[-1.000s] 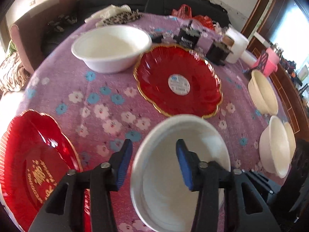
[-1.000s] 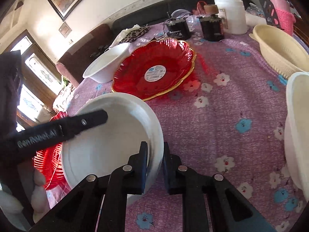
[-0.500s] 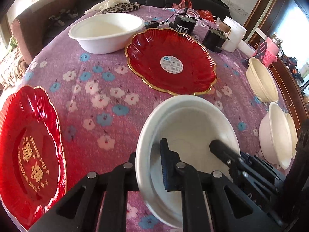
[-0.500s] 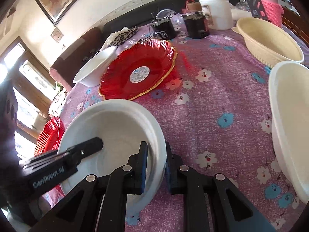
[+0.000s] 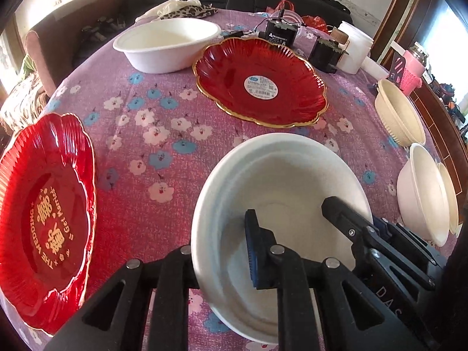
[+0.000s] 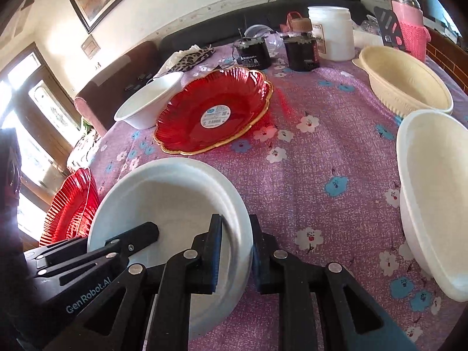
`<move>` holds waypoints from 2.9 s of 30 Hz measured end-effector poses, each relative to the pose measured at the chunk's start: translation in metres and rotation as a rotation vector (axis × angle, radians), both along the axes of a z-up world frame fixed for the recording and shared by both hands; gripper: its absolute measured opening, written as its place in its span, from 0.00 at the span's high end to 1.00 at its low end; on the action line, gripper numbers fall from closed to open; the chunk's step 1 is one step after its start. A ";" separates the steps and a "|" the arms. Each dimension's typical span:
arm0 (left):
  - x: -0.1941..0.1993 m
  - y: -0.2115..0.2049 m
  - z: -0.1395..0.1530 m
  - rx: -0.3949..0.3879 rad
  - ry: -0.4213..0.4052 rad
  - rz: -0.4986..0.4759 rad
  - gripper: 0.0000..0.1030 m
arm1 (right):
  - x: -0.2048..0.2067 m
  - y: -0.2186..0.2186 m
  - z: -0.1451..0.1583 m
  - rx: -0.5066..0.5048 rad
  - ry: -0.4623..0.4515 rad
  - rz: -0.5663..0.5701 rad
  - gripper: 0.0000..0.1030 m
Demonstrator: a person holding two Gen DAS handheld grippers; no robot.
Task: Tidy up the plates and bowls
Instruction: 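Carry the white bowl with both grippers and lower it onto the large red plate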
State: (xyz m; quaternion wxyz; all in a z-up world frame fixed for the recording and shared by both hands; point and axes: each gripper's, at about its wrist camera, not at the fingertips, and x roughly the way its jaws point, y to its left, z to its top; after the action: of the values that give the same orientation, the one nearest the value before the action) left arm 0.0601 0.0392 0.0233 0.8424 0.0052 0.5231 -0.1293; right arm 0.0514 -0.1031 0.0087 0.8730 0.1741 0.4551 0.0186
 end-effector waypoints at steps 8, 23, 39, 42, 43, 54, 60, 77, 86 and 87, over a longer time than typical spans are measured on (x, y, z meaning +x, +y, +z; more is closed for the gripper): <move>-0.006 -0.002 0.003 -0.005 -0.030 -0.001 0.85 | -0.002 0.000 -0.002 -0.011 0.021 0.001 0.77; -0.047 0.042 0.028 -0.180 -0.092 0.160 0.85 | -0.024 0.018 0.030 0.024 -0.169 0.052 0.80; -0.070 0.137 0.082 -0.199 -0.313 0.342 0.84 | -0.033 0.118 0.091 -0.031 -0.277 0.190 0.79; -0.067 0.161 0.076 -0.219 -0.300 0.383 0.84 | -0.026 0.143 0.090 -0.041 -0.268 0.226 0.79; -0.066 0.168 0.074 -0.223 -0.298 0.395 0.84 | -0.023 0.151 0.089 -0.045 -0.263 0.238 0.79; -0.041 0.216 0.047 -0.208 -0.241 0.488 0.84 | 0.017 0.207 0.059 -0.083 -0.167 0.323 0.79; -0.021 0.224 0.033 -0.199 -0.195 0.504 0.84 | 0.040 0.216 0.044 -0.096 -0.121 0.340 0.79; 0.000 0.229 0.011 -0.180 -0.145 0.516 0.76 | 0.075 0.228 0.011 -0.105 -0.042 0.355 0.79; -0.001 0.228 0.015 -0.214 -0.157 0.500 0.63 | 0.073 0.228 0.011 -0.109 -0.064 0.346 0.79; -0.003 0.228 0.016 -0.221 -0.161 0.498 0.61 | 0.073 0.228 0.011 -0.104 -0.067 0.344 0.79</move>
State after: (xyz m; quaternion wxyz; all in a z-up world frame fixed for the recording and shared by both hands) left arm 0.0575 0.2672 0.0395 0.8824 -0.2051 0.4225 0.0259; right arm 0.1242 0.1244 0.0202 0.8796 0.0476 0.4491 0.1496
